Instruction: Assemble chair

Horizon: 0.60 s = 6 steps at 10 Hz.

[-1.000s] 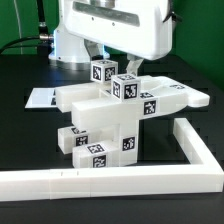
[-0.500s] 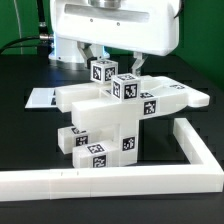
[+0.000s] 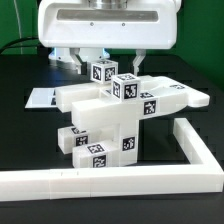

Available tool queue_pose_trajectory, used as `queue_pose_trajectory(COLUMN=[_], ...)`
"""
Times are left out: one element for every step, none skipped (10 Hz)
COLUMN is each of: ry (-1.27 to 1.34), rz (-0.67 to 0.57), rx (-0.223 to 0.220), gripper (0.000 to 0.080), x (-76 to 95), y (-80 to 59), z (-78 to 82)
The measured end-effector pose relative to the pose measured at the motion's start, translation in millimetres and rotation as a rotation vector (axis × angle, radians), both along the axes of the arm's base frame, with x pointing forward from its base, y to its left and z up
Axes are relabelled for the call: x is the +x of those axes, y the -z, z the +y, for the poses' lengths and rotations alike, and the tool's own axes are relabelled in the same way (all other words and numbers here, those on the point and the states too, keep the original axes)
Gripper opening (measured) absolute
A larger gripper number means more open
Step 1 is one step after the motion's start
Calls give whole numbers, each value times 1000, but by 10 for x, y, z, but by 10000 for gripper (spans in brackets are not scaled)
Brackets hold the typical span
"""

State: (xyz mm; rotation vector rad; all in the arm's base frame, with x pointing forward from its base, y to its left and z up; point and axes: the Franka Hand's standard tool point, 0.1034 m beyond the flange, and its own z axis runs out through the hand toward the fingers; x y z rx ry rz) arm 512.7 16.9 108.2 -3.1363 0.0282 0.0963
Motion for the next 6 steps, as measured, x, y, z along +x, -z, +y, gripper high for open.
queue_pose_trajectory(ry=[-104, -190, -254, -351, -398, -410], rz=[-3, -8, -8, -10, -13, -14], rx=[5, 7, 3, 2, 1, 2], gripper=[649, 649, 649, 649, 649, 649], x=[7, 22, 34, 57, 78, 83], y=[-3, -10, -19, -36, -51, -54], z=[-24, -55, -78, -106, -120, -122])
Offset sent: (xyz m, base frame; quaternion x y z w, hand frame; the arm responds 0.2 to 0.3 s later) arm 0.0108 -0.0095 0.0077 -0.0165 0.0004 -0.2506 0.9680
